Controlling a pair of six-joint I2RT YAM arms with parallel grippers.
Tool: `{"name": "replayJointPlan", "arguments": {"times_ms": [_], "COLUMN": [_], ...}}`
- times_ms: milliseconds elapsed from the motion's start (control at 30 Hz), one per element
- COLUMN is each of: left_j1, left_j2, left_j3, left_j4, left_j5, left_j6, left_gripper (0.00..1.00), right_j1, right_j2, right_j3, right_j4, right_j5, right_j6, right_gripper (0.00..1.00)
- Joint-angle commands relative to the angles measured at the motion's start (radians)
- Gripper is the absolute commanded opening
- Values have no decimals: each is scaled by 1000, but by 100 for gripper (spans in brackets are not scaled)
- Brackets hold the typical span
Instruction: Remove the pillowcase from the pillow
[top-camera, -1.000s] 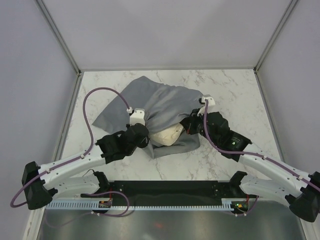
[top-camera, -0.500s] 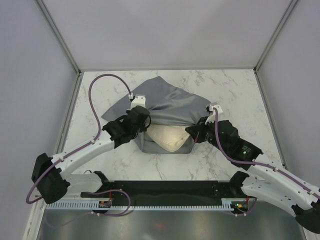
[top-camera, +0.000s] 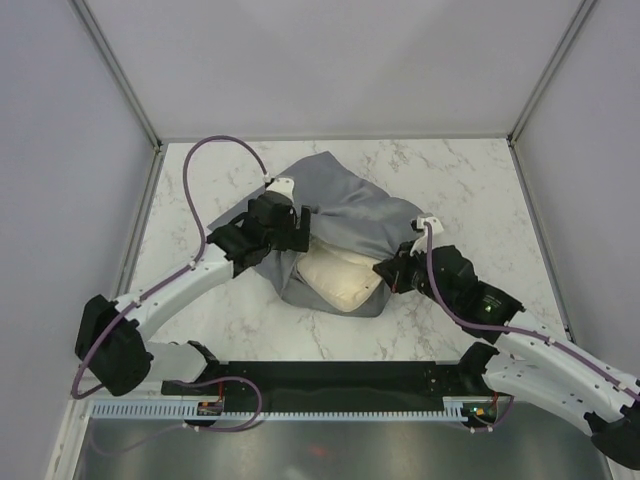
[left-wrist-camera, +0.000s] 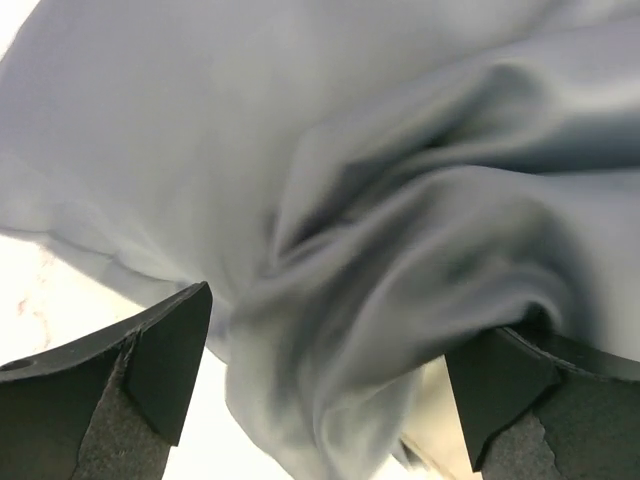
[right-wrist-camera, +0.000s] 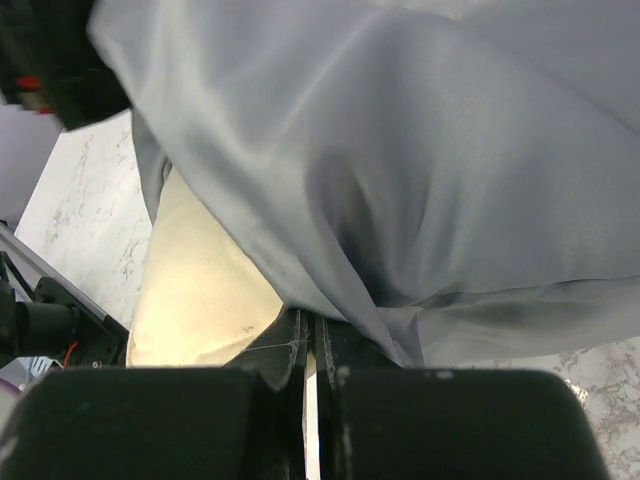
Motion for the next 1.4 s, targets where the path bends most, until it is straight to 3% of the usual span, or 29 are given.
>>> {"name": "replayJointPlan", "arguments": {"times_ms": [0, 200, 367, 500, 633, 867, 1167, 1367], "left_j1": [-2, -3, -6, -45, -134, -252, -253, -253], "left_j2": [-142, -283, -389, -441, -453, -366, -283, -200], "left_j3": [25, -27, -127, -190, -222, -207, -185, -158], "left_j4": [8, -112, -109, -57, -31, -29, 1, 49], "left_j5": [184, 420, 650, 699, 531, 116, -78, -32], "left_j6": [52, 52, 20, -35, -49, -147, -239, -218], "left_gripper": [100, 100, 100, 100, 100, 100, 100, 100], "right_j1": [3, 3, 3, 4, 4, 22, 48, 71], "right_j2": [32, 155, 285, 350, 394, 421, 398, 417], "right_j3": [21, 58, 114, 150, 186, 226, 219, 223], "right_j4": [120, 215, 293, 331, 345, 345, 334, 337], "right_j5": [29, 41, 49, 55, 57, 49, 28, 25], "right_j6": [17, 35, 38, 52, 68, 81, 80, 78], "right_gripper": [0, 0, 0, 0, 0, 0, 0, 0]}}
